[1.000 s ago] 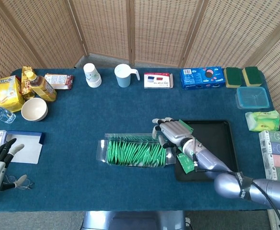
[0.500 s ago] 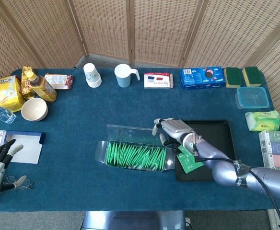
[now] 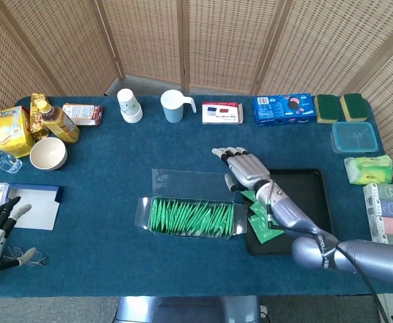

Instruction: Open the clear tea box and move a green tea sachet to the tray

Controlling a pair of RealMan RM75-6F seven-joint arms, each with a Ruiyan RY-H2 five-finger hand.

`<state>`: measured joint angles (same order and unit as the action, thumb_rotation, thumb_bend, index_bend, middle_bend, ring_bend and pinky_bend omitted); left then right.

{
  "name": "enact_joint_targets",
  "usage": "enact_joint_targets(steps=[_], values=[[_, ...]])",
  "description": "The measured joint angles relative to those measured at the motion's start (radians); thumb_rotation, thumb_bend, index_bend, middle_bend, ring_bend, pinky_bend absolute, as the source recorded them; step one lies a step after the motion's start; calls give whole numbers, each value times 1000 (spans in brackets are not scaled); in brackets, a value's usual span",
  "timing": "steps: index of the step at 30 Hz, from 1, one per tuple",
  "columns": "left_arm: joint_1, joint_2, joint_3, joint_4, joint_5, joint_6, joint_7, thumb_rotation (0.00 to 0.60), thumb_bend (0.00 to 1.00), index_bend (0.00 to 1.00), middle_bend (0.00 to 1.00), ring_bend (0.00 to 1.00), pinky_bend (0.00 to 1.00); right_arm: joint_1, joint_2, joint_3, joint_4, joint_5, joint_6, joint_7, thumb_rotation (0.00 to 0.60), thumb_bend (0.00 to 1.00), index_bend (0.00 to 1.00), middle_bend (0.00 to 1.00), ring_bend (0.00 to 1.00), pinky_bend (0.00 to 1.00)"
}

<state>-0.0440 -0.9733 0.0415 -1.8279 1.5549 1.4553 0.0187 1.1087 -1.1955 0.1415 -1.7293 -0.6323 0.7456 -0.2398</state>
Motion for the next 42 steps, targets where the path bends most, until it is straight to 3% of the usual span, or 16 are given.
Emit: enact_joint_targets(steps=[8,15,23,33,42], values=[[4,-2,5,1,3,1,-2,581,180,130,33,65,224,-79,-111,-37,79,-182,101,-3,600,516,0,0,21,10],[10,0,7,5,8,12,-9,581,180,130,33,65,224,-123,-170,-56,133,-278,169,-17,600,417,0,0,21,10],[11,-8,9,12,11,13,-14,582,180,130,33,65,224,-176,-157,-37,105,-435,258,45,600,307,8,28,19,10],[1,-14,-1,5,25,16,0,582,180,130,33,65,224,-228,-83,-66,42,-745,289,274,600,142,166,65,12,10],[4,-6,-1,-6,31,26,11,581,180,130,33,65,224,-235,-93,-98,59,-886,283,248,600,115,199,86,13,10]])
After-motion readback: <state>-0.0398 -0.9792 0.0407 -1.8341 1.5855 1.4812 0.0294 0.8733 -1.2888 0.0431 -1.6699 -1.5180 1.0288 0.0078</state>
